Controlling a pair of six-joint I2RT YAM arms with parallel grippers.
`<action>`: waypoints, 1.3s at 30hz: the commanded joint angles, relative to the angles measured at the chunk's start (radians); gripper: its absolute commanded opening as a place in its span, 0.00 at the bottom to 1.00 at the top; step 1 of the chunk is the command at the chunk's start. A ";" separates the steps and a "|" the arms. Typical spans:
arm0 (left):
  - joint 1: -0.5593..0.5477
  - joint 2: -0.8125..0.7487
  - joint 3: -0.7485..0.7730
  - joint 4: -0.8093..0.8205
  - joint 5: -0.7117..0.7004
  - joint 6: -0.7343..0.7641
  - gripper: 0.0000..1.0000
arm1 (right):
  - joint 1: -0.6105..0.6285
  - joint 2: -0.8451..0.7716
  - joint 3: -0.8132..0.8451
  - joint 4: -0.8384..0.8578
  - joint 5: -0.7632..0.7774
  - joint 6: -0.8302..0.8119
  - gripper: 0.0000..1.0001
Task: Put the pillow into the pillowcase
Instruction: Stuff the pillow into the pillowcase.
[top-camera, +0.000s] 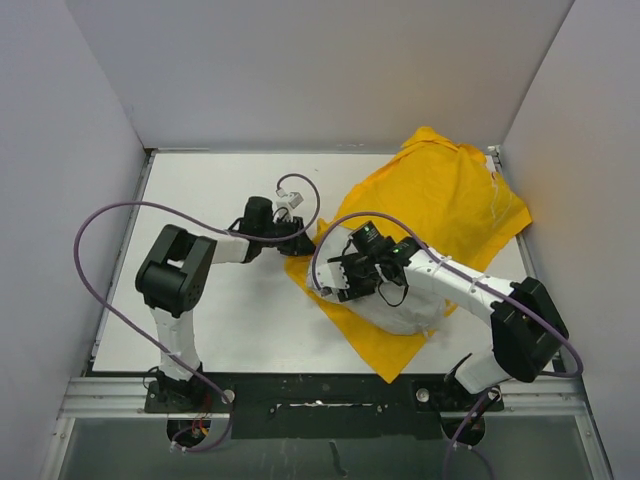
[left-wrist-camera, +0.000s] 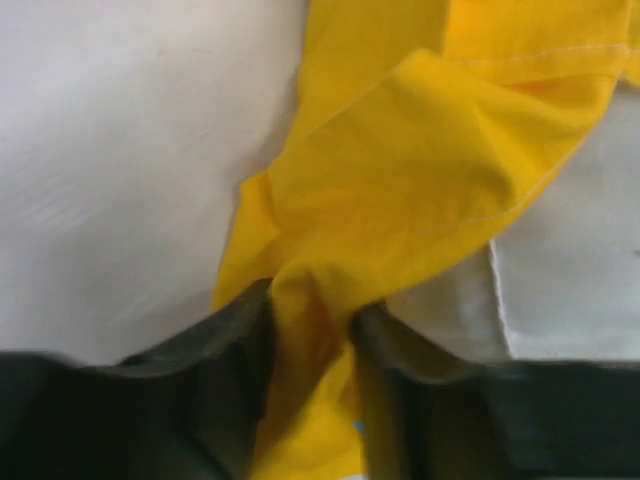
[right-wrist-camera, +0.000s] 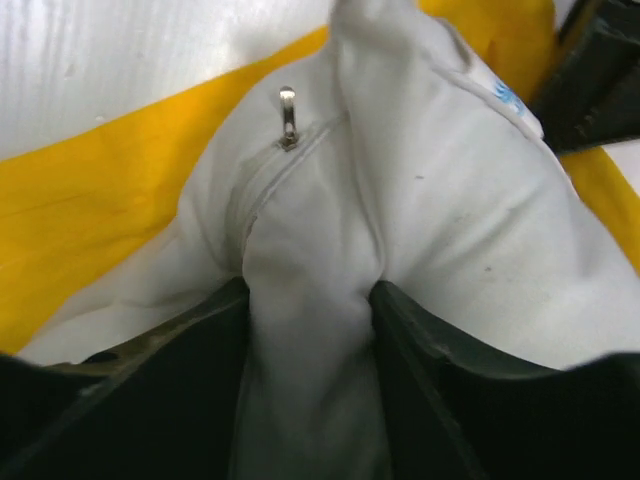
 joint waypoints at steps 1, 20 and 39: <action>-0.050 0.093 0.113 0.031 0.135 -0.030 0.04 | -0.065 -0.058 -0.016 0.125 0.100 0.039 0.35; -0.127 -0.838 -0.450 0.103 0.186 -0.380 0.00 | -0.355 0.060 -0.032 0.561 0.387 -0.112 0.00; -0.148 -0.545 -0.531 0.284 0.130 -0.419 0.00 | -0.239 -0.143 0.234 -0.286 -0.498 -0.123 0.92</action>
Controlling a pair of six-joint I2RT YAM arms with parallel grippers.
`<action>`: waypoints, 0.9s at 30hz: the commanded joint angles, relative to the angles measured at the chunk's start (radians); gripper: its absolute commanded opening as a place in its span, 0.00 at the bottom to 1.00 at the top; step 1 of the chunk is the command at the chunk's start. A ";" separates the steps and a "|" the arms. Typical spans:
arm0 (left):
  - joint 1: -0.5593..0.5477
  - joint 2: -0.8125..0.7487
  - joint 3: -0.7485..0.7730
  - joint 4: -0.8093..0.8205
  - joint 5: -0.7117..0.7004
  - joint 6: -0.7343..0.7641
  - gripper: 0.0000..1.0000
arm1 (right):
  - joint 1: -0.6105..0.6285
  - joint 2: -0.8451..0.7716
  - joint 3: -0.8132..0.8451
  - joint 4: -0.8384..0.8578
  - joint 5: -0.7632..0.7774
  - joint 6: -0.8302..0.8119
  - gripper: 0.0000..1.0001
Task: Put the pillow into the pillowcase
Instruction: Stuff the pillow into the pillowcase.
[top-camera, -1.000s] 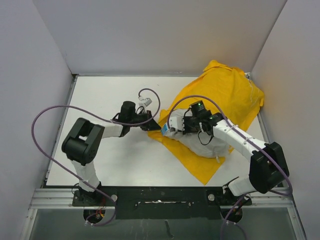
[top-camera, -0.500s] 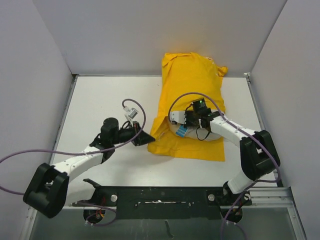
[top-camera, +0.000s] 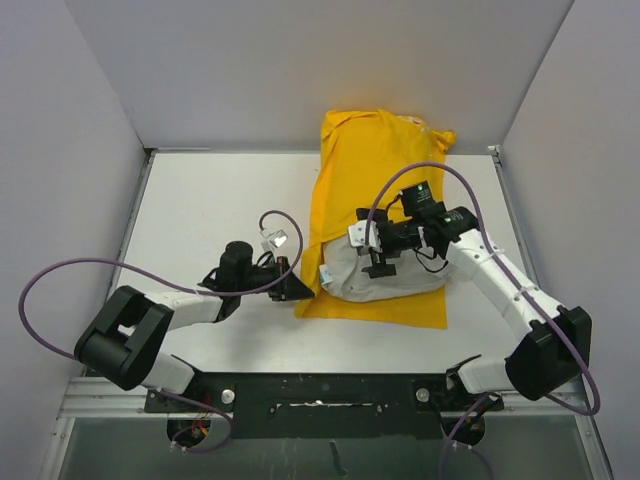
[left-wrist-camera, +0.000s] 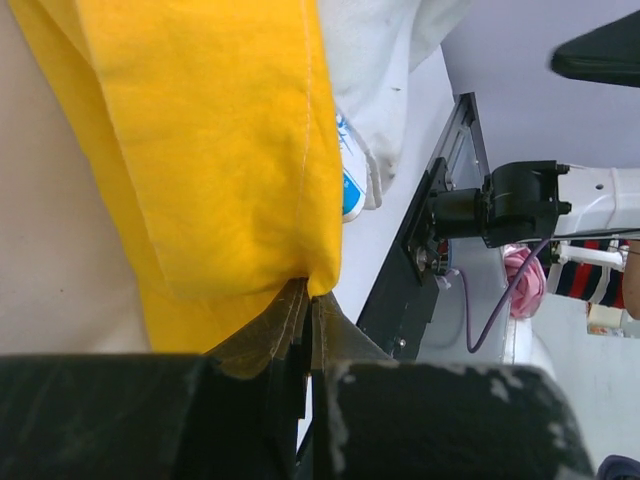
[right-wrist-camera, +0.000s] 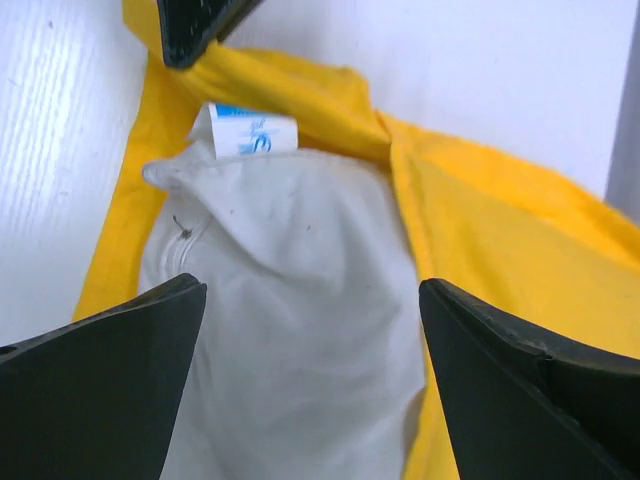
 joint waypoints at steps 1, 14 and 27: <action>-0.029 -0.085 -0.004 0.046 0.015 -0.012 0.00 | 0.077 -0.042 0.055 -0.096 -0.101 -0.035 0.93; -0.042 -0.312 -0.031 -0.174 -0.083 0.041 0.00 | -0.002 -0.102 0.021 -0.102 0.006 -0.004 0.93; -0.076 -0.341 -0.006 -0.211 -0.095 0.052 0.00 | -0.083 -0.147 -0.014 -0.052 -0.048 0.073 0.80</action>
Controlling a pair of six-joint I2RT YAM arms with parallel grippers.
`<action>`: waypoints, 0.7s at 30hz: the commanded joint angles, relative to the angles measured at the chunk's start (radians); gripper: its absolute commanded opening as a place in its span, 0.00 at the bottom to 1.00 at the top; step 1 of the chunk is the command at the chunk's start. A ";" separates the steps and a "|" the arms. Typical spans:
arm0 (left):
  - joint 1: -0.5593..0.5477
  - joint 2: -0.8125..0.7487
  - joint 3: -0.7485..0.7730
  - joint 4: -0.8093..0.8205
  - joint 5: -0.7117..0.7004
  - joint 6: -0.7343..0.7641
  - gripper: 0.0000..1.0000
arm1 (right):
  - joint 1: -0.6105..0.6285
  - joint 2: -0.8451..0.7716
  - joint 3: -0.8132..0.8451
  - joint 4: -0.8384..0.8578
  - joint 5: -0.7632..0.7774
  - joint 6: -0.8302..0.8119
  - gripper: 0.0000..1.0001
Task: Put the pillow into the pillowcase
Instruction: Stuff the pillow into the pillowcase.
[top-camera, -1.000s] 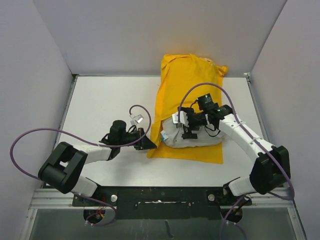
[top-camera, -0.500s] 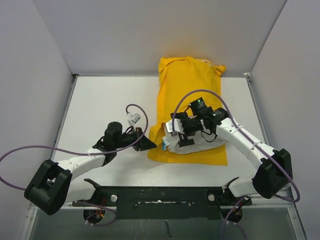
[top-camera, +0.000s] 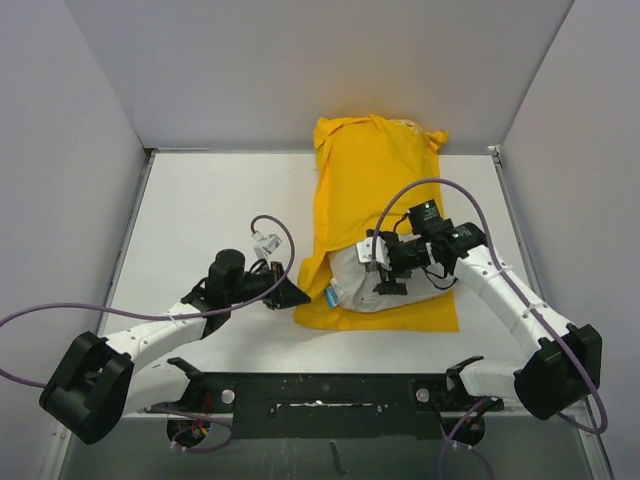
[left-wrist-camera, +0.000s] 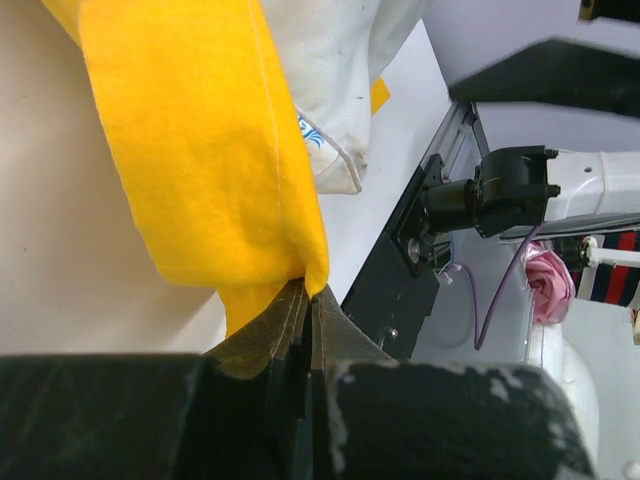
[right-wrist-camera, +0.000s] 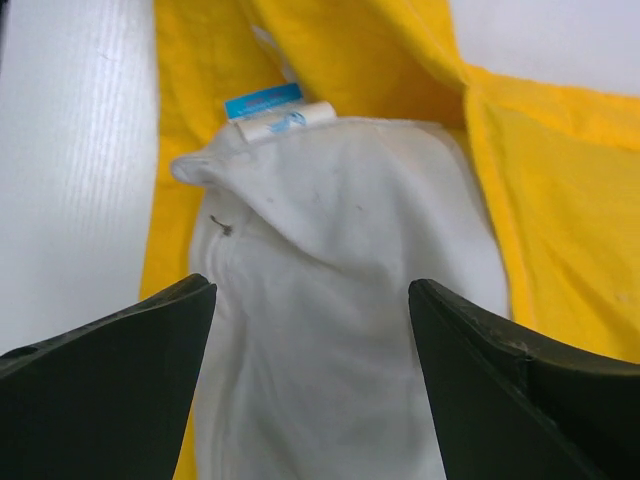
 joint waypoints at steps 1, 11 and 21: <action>-0.019 -0.031 0.034 -0.012 0.004 0.024 0.00 | -0.118 -0.006 0.132 0.035 -0.050 0.053 0.76; -0.021 -0.013 -0.011 0.046 0.001 -0.006 0.00 | -0.270 0.084 0.250 0.086 -0.014 0.089 0.40; -0.026 -0.025 -0.021 0.047 -0.019 -0.006 0.00 | -0.365 0.083 0.254 0.030 -0.132 0.173 0.54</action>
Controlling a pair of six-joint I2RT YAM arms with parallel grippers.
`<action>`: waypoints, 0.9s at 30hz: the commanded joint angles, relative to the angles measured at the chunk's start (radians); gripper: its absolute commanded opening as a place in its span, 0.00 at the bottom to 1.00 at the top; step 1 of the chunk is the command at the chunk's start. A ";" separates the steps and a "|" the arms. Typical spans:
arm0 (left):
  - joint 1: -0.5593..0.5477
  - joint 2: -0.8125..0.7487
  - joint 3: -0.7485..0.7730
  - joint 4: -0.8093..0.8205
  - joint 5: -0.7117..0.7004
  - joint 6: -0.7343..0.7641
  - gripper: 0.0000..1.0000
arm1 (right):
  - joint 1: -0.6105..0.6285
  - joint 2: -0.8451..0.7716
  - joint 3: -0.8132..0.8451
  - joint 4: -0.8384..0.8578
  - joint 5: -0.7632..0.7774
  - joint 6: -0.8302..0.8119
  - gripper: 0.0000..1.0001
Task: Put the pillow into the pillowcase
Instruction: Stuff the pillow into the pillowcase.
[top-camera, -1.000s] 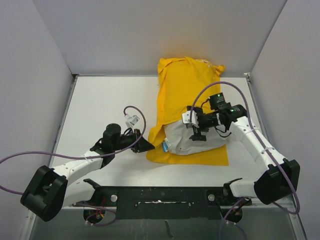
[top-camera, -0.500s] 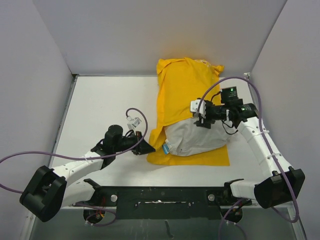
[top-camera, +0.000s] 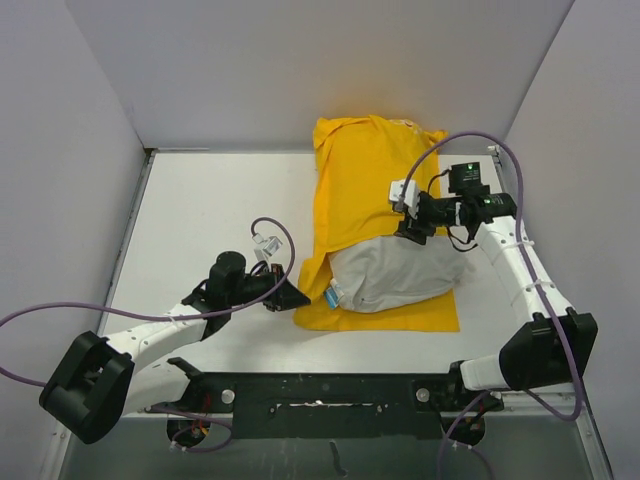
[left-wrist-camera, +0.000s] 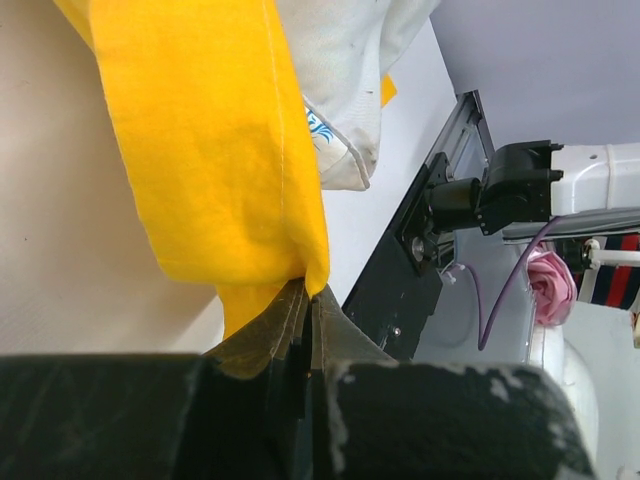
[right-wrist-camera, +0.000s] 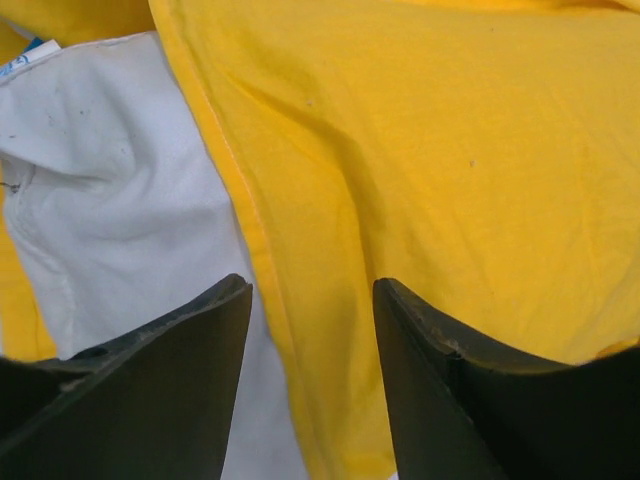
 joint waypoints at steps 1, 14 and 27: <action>-0.011 -0.022 -0.010 0.055 -0.021 -0.002 0.00 | -0.114 -0.065 0.020 -0.042 -0.232 0.110 0.59; -0.010 -0.290 -0.036 -0.136 -0.372 0.018 0.86 | -0.172 -0.231 -0.297 0.096 -0.693 0.184 0.98; -0.088 0.107 0.334 -0.275 -0.483 0.260 0.80 | -0.168 -0.131 -0.333 -0.372 -0.752 -0.585 0.99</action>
